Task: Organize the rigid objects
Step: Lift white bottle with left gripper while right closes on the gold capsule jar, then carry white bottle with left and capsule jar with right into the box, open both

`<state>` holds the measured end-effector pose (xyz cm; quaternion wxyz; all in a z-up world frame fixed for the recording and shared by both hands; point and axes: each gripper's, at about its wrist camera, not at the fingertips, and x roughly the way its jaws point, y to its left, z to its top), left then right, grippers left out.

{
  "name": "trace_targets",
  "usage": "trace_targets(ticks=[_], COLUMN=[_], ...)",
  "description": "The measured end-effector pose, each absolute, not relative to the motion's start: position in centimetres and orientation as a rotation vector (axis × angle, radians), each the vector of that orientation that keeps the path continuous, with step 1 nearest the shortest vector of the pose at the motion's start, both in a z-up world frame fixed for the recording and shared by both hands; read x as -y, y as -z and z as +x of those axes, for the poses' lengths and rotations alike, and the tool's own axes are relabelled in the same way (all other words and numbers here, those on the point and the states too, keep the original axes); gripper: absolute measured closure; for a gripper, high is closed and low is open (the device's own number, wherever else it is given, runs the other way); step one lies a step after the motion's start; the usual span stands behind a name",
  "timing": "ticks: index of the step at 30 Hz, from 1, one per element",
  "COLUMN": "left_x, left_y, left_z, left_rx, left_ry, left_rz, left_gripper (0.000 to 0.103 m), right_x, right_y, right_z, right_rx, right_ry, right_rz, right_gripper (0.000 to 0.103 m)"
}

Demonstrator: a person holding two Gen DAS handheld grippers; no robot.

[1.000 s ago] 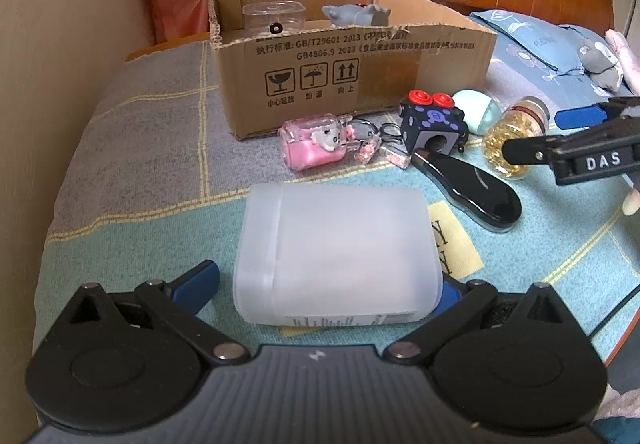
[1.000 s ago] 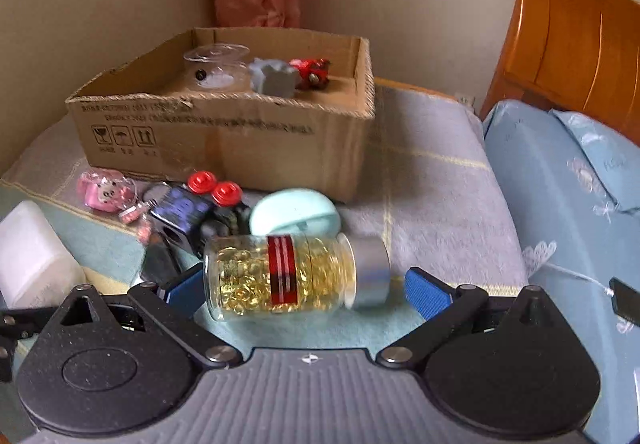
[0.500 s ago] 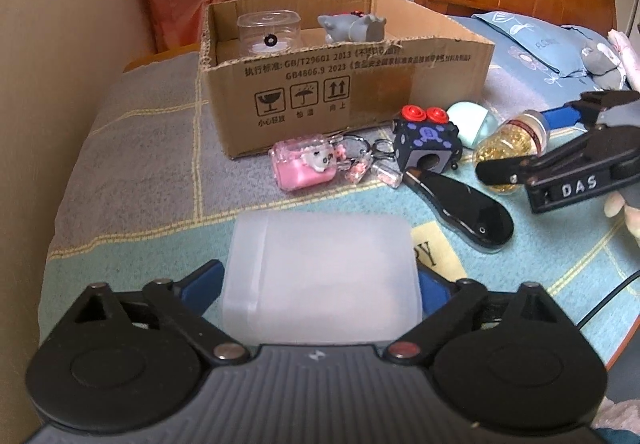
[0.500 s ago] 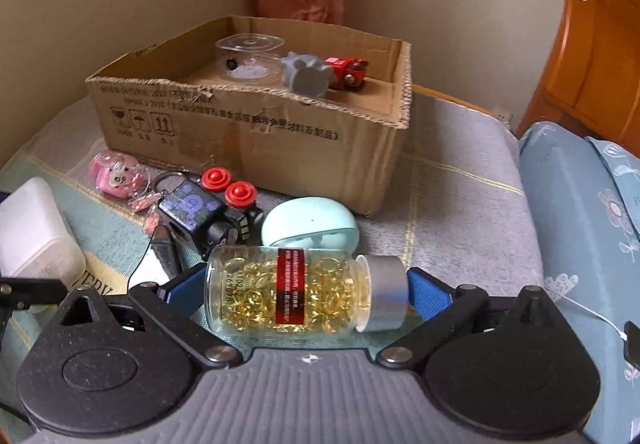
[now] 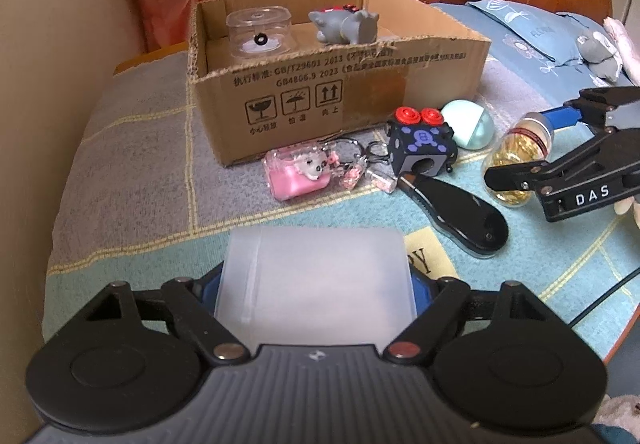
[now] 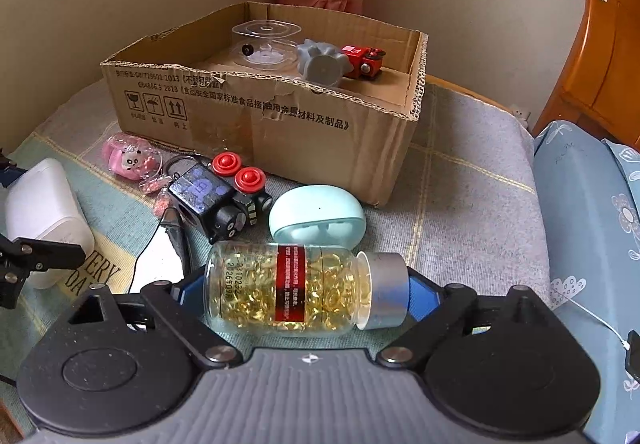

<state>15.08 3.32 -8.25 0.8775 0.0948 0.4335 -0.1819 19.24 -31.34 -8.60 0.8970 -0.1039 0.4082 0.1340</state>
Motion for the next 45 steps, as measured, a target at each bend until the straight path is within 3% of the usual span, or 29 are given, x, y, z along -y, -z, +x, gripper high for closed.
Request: trace_targets(ticks=[18, 28, 38, 40, 45], left_x=[-3.0, -1.2, -0.5, -0.6, -1.5], left_y=[2.8, -1.9, -1.7, -1.2, -0.6], left_z=[15.8, 19.5, 25.7, 26.4, 26.1], left_rx=[-0.874, -0.729, -0.702, -0.689, -0.712], left_ry=[0.441, 0.45, 0.387, 0.369, 0.351], left_rz=[0.27, 0.32, 0.285, 0.273, 0.287], left_gripper=[0.02, 0.02, 0.02, 0.013, 0.012], right_x=[32.0, 31.2, 31.2, 31.1, 30.6], right_y=[4.1, -0.2, -2.7, -2.8, -3.0], right_z=[17.7, 18.1, 20.7, 21.3, 22.8], right_rx=[-0.862, -0.768, -0.695, -0.689, -0.683], right_ry=[-0.397, -0.447, -0.435, -0.435, -0.434], right_rz=[-0.259, -0.287, -0.278, -0.277, -0.274], right_gripper=[0.007, 0.007, 0.007, 0.007, 0.007])
